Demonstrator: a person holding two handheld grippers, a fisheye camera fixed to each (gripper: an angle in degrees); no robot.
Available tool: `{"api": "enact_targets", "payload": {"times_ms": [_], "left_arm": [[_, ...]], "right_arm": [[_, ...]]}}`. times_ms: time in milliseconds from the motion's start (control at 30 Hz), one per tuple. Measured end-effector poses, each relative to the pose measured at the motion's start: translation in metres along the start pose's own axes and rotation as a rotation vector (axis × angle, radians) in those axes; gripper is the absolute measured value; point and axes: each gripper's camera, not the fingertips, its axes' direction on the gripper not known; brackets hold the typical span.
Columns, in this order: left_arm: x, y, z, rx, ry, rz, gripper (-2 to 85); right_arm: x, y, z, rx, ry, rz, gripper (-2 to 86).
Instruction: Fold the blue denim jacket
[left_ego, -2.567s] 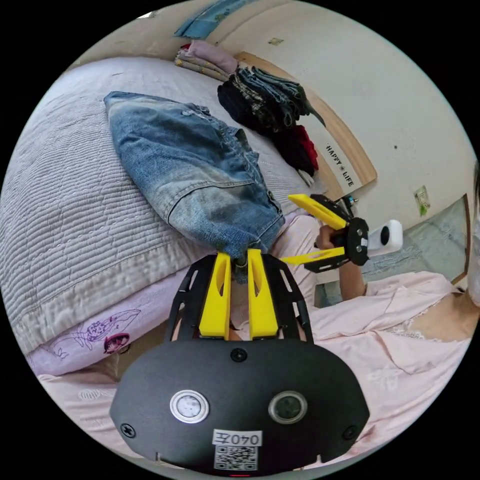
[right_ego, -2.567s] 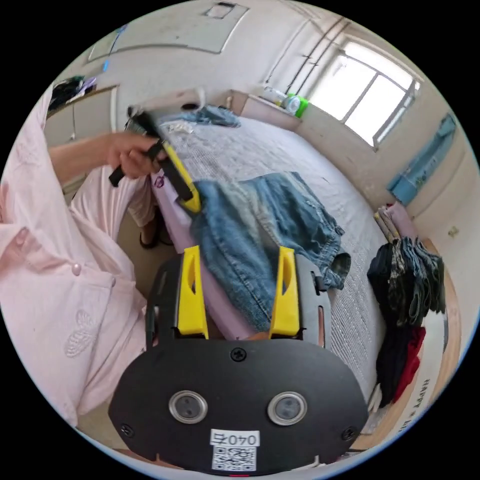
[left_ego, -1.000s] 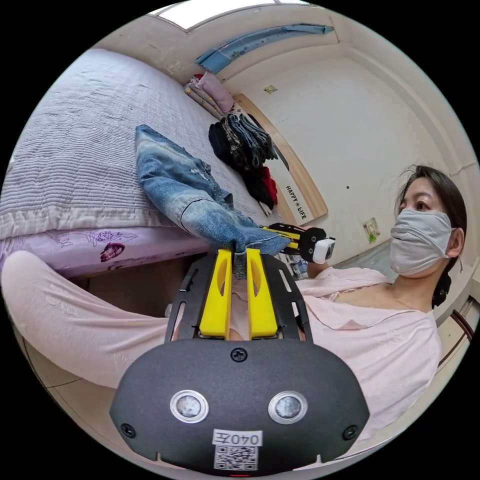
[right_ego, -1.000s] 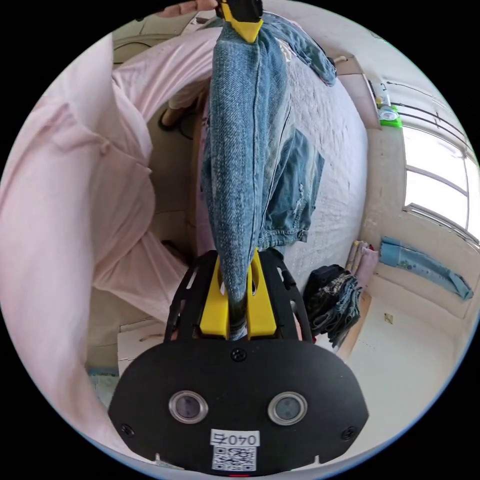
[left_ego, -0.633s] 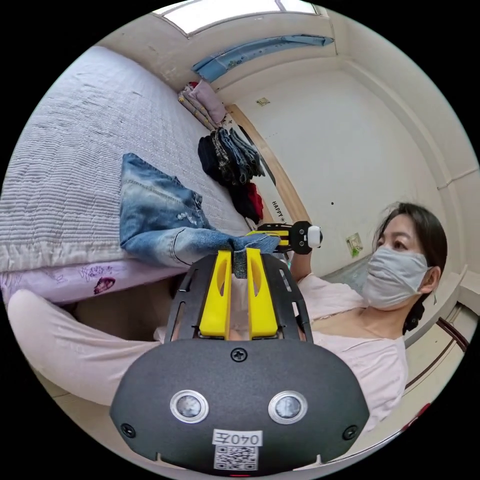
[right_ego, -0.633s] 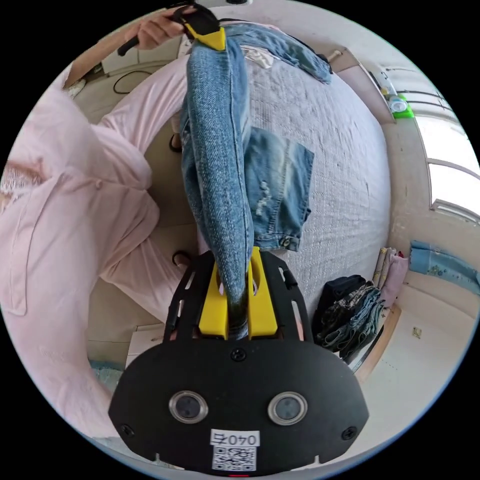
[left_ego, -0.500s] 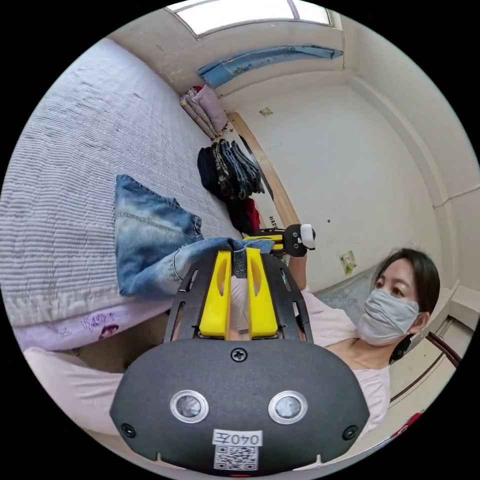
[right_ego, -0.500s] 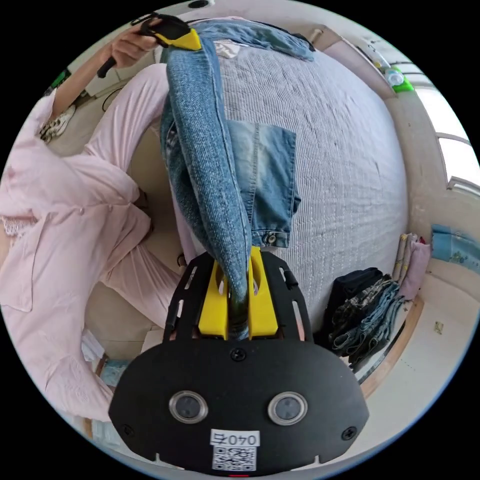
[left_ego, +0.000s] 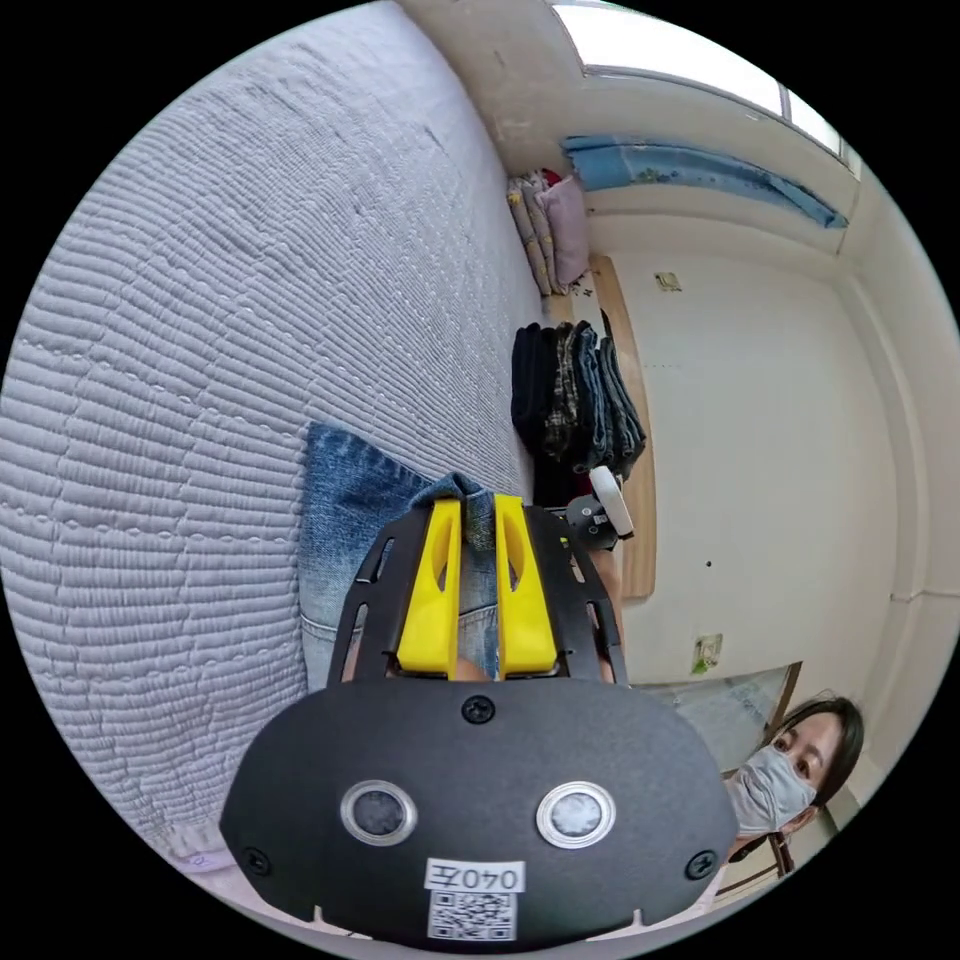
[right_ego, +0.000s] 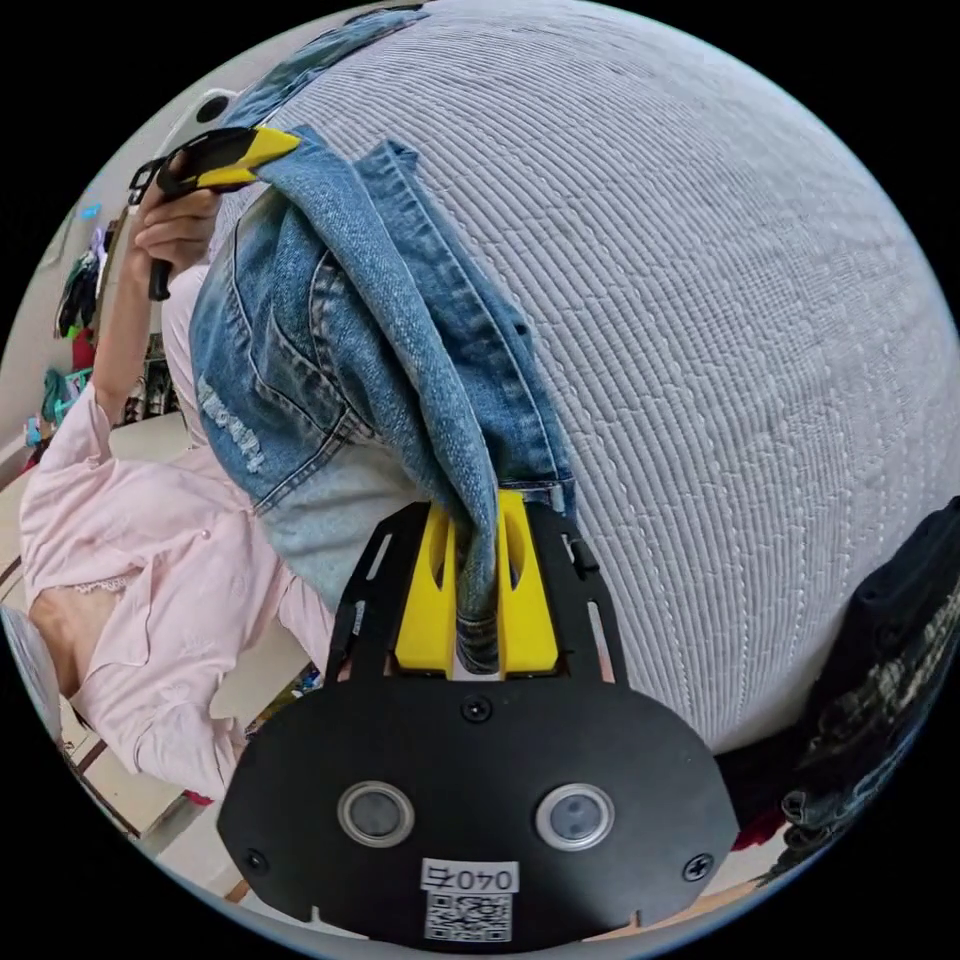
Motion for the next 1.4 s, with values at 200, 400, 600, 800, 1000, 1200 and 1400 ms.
{"api": "enact_targets", "payload": {"times_ms": [200,400,600,800,1000,1200,1400], "left_arm": [[-0.031,0.026,-0.012,0.137,0.425,-0.208,-0.2],[0.071,0.103,-0.064,0.355,0.302,0.194,-1.0],[0.191,0.221,0.108,0.244,-0.576,0.775,-0.9],[0.199,0.264,0.270,0.143,-1.197,0.993,-0.9],[0.165,0.227,0.353,0.046,-1.316,0.893,-0.8],[0.178,0.255,0.399,0.144,-1.392,0.915,-0.9],[0.226,0.297,0.369,0.342,-1.338,0.895,-0.9]], "right_arm": [[0.007,0.051,-0.017,0.129,-0.127,0.057,13.0],[-0.093,0.181,-0.062,0.544,0.509,0.327,8.5],[-0.225,0.205,0.031,0.905,0.468,0.223,-0.6],[-0.241,0.156,0.119,0.768,0.704,0.389,-0.9],[-0.166,0.118,0.154,0.645,0.448,0.424,-1.0],[-0.133,0.136,0.172,0.724,0.299,0.425,-1.0],[-0.171,0.267,0.148,0.935,0.381,0.587,-1.0]]}}
